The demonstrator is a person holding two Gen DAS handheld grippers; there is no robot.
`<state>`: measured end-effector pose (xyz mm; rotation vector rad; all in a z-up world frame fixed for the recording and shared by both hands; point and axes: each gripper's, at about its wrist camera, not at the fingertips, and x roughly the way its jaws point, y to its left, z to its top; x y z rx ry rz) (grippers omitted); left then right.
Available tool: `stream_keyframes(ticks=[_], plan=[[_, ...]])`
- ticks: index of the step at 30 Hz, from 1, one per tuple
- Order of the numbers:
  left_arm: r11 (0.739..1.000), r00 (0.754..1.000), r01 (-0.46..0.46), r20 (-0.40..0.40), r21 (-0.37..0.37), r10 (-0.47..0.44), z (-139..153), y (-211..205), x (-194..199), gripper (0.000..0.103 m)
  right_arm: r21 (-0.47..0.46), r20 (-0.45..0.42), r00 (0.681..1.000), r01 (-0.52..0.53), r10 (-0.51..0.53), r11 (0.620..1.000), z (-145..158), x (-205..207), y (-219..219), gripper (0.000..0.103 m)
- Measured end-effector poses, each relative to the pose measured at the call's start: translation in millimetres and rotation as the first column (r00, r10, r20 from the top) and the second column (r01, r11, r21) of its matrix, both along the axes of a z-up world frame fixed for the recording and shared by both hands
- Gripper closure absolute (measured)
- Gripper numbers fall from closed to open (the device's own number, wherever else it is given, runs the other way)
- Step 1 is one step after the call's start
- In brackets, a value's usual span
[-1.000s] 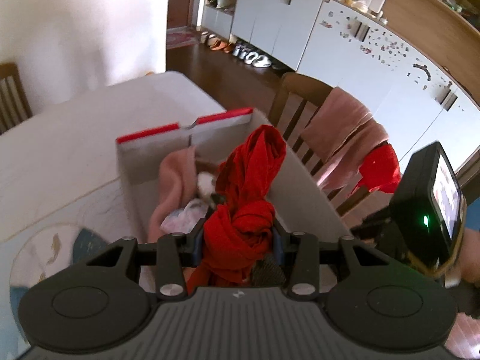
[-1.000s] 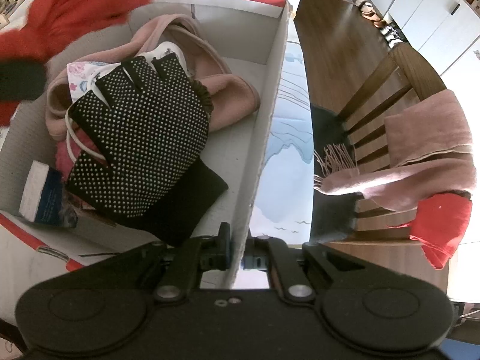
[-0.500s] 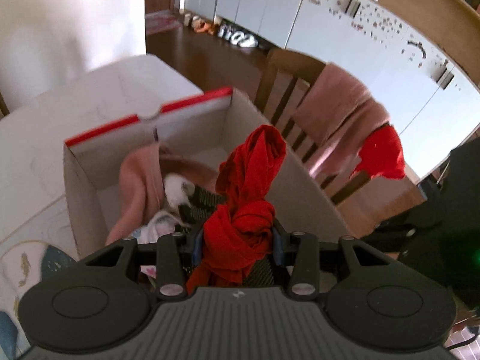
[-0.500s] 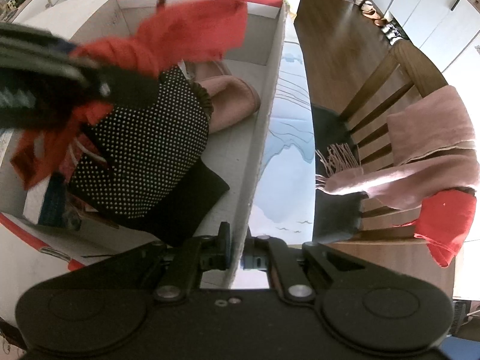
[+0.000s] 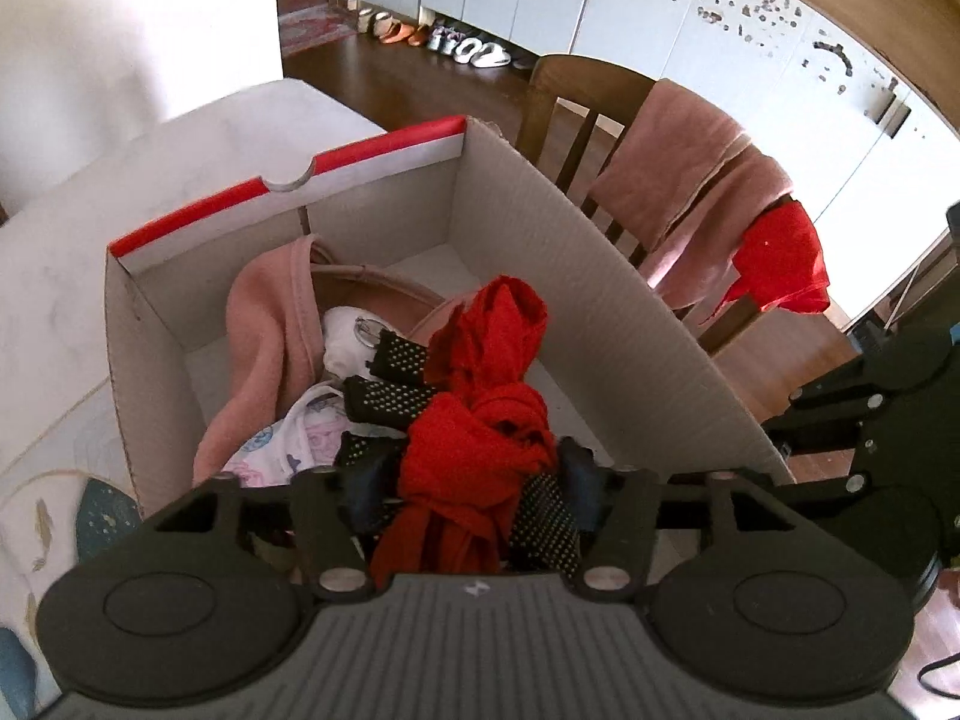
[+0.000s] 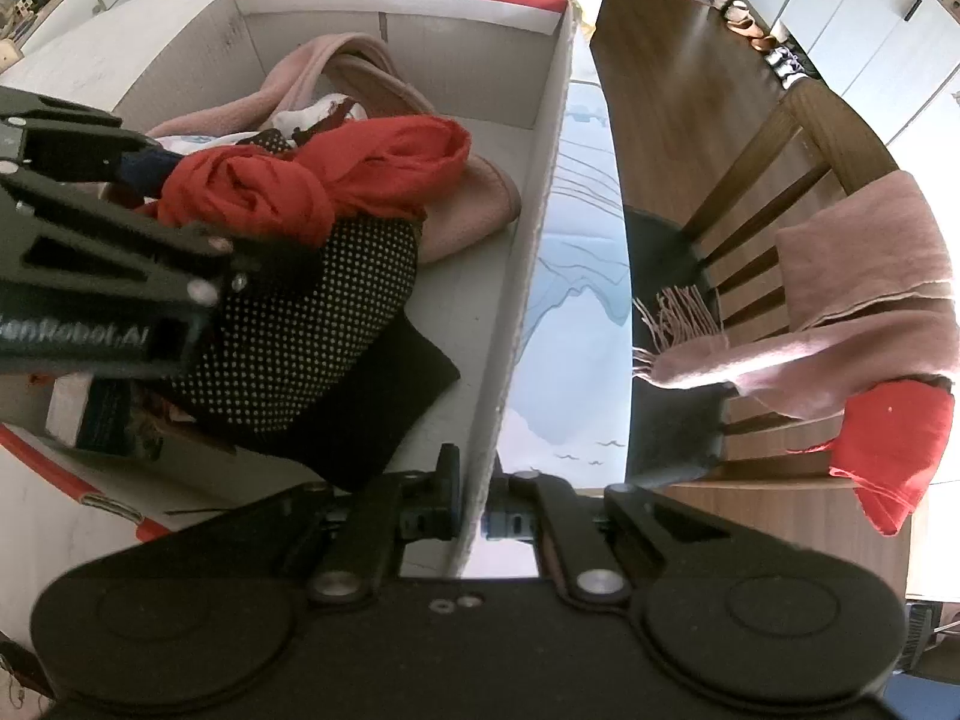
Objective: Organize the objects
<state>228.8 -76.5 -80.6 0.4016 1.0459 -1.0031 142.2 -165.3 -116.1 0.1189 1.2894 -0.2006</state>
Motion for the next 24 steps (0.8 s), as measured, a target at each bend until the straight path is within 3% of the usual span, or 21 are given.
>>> stream_keyframes(ticks=[2, 9, 15, 24], plan=[[1.0, 1.0, 0.01, 0.017, -0.009, -0.01, 3, 4, -2, 0.031, 0.002, -0.001, 1.0, 0.001, -0.001, 1.0, -1, 0, 0, 0.099], [0.998, 1.0, 0.008, 0.014, -0.057, -0.008, 17, 20, -7, 0.031, 0.006, -0.003, 1.0, 0.005, -0.005, 1.0, -1, 1, -1, 0.098], [0.993, 0.998, 0.001, 0.06, -0.12, 0.006, 40, 57, -14, 0.031, 0.009, -0.003, 1.0, 0.006, -0.006, 1.0, 0, 0, -2, 0.098], [0.982, 0.993, -0.087, 0.061, -0.17, 0.098, 55, 96, -12, 0.029, 0.01, 0.013, 1.0, -0.003, 0.003, 1.0, 11, -4, -1, 0.098]])
